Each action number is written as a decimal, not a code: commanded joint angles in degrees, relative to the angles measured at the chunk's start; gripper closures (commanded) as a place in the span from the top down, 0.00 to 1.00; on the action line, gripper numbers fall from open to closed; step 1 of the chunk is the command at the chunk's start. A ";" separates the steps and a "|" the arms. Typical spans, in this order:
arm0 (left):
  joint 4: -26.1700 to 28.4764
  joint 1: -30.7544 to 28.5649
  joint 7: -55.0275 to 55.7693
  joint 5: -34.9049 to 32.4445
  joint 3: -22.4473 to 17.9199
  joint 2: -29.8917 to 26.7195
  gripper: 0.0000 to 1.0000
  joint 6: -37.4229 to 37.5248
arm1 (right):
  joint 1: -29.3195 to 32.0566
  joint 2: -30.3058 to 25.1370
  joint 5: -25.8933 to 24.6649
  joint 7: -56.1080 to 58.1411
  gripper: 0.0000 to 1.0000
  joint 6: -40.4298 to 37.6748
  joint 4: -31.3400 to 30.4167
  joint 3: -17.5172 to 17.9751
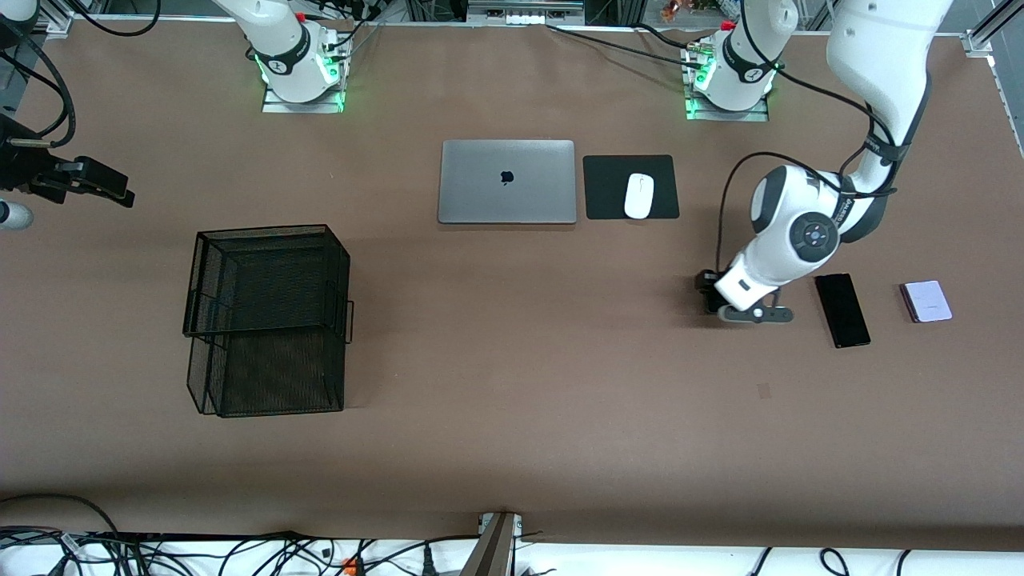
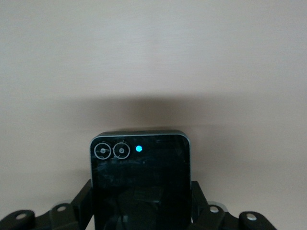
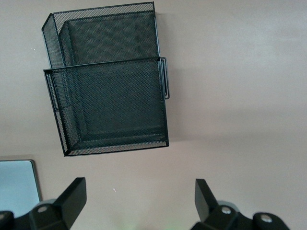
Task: Place phones with both arms
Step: 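Carry the flip phone with the left gripper to beside the laptop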
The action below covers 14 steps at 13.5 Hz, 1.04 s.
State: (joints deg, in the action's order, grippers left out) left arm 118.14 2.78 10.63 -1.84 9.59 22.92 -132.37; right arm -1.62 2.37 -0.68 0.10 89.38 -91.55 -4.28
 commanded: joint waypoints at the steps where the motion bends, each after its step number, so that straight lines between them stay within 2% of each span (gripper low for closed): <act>1: -15.25 1.43 2.20 -0.18 5.68 -0.16 0.37 17.36 | 0.48 -1.05 0.15 -0.01 1.00 0.09 -0.82 0.33; 2: -20.18 4.05 2.64 -0.09 7.18 2.46 0.37 20.63 | 0.48 -1.05 0.15 -0.01 1.00 0.01 -0.82 0.33; 4: -26.00 10.46 4.39 0.08 7.19 6.33 0.37 20.49 | 0.48 -0.96 0.15 0.34 1.00 0.01 -0.82 0.24; 6: -30.66 14.86 12.35 0.08 7.19 10.46 0.37 19.18 | 0.57 -0.96 0.24 0.51 1.00 0.09 -0.82 0.07; 8: -30.96 18.73 21.33 -0.71 6.93 12.40 0.36 15.33 | 0.57 -1.05 0.24 0.52 1.00 0.09 -0.73 0.06; 12: -30.87 25.14 29.97 -1.32 5.71 21.97 0.38 -5.04 | 0.57 -0.79 0.15 0.52 1.00 0.01 -0.73 0.15; 13: -30.78 27.08 30.41 -2.63 3.78 23.39 0.41 -8.04 | 0.57 -0.79 0.15 0.60 1.00 -0.08 -0.73 0.15; 14: -30.78 27.80 31.55 -2.81 3.07 23.40 0.51 -8.51 | 0.57 -0.79 0.15 0.60 1.00 -0.08 -0.82 0.15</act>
State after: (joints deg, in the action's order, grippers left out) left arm 89.90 27.81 39.57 -2.74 15.12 44.56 -139.44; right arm -1.61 2.38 -0.68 0.15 89.35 -91.59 -4.49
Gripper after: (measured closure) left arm 0.203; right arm 0.000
